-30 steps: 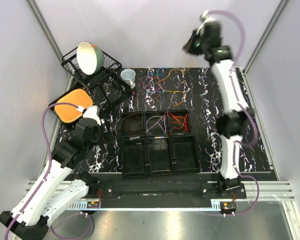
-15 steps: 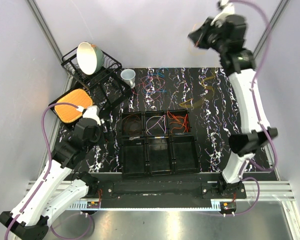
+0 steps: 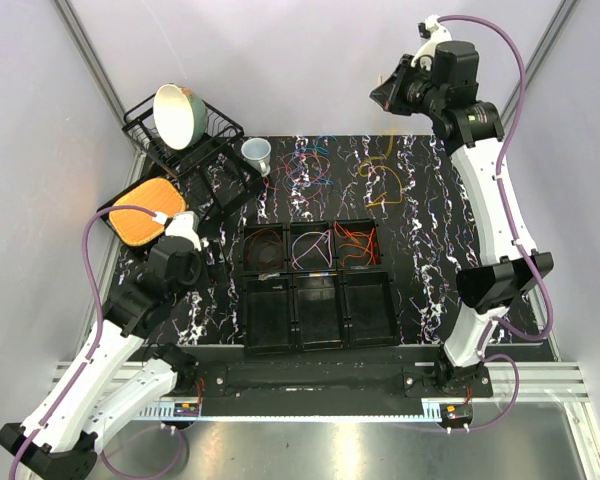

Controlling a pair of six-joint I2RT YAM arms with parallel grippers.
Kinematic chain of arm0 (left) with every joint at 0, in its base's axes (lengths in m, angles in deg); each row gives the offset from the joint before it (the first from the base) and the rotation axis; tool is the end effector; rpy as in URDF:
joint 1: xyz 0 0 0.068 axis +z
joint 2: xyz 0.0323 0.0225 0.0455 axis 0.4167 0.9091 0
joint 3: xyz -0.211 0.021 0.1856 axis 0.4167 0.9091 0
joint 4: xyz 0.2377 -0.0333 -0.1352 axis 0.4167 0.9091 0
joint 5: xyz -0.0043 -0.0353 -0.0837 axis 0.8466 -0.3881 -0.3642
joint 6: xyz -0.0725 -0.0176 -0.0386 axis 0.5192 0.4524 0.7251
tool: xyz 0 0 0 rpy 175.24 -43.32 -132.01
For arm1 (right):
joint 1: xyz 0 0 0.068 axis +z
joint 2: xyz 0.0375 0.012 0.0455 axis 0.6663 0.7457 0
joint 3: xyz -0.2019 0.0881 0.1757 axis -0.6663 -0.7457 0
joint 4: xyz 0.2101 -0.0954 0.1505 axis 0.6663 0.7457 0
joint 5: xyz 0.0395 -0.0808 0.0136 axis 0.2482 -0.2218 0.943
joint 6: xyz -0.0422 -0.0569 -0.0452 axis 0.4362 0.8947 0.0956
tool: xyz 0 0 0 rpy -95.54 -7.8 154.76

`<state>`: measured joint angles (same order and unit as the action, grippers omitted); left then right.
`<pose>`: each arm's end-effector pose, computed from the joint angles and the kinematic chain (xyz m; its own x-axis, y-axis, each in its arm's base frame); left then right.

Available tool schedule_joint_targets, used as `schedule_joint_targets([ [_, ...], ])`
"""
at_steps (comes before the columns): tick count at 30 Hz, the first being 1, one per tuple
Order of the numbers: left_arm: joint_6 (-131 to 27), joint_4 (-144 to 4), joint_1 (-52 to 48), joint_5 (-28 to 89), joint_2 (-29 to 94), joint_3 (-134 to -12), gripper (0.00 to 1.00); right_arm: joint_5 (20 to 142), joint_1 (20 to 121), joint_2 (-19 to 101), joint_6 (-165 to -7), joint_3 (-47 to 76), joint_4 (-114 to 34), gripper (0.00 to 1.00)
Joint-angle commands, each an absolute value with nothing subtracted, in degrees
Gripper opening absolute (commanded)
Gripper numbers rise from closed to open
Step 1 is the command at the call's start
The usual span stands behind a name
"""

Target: Untangle the cables

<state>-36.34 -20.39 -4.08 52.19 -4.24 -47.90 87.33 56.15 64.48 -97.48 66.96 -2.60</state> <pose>0.1551 -0.0657 0.2911 -0.6306 -0.1543 -0.7606 0.0292 0.9746 -0.2219 0.4246 0.1272 0.5019 -0.3753 0.2187 -0.9007 -0.3689 0.8562 0.3617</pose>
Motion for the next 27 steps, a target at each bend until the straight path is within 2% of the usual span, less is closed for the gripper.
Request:
schedule_joint_targets([
  [1, -36.83, -22.55, -3.76, 52.5, -4.91, -48.84, 0.87, 89.38, 56.63, 64.38, -96.73, 71.85, -3.62, 0.0],
  [5, -36.74, -22.64, -3.76, 52.41, -4.47, -48.75, 0.87, 101.39, 56.72, 67.9, -99.96, 92.71, -1.51, 0.0],
  [8, -36.74, -22.64, -3.76, 52.32, -4.73, -48.84, 0.87, 110.62, 57.07, 69.49, -103.92, 104.69, -2.2, 0.0],
  [9, -36.74, -22.64, -3.76, 52.41, -4.82, -48.84, 0.87, 112.58, 57.16, 68.88, -104.72, 105.17, -4.47, 0.0],
  [10, -36.83, -22.55, -3.76, 52.32, -4.82, -48.75, 0.87, 114.25, 57.42, 65.65, -105.51, 104.31, -6.15, 0.0],
  [15, -36.83, -22.63, -3.76, 52.23, -4.91, -48.84, 0.87, 116.38, 59.27, 50.08, -106.04, 83.58, -18.09, 0.0],
  [27, -36.74, -22.64, -3.76, 52.23, -4.55, -48.66, 0.87, 117.52, 59.27, 41.81, -105.69, 77.06, -15.92, 0.0],
])
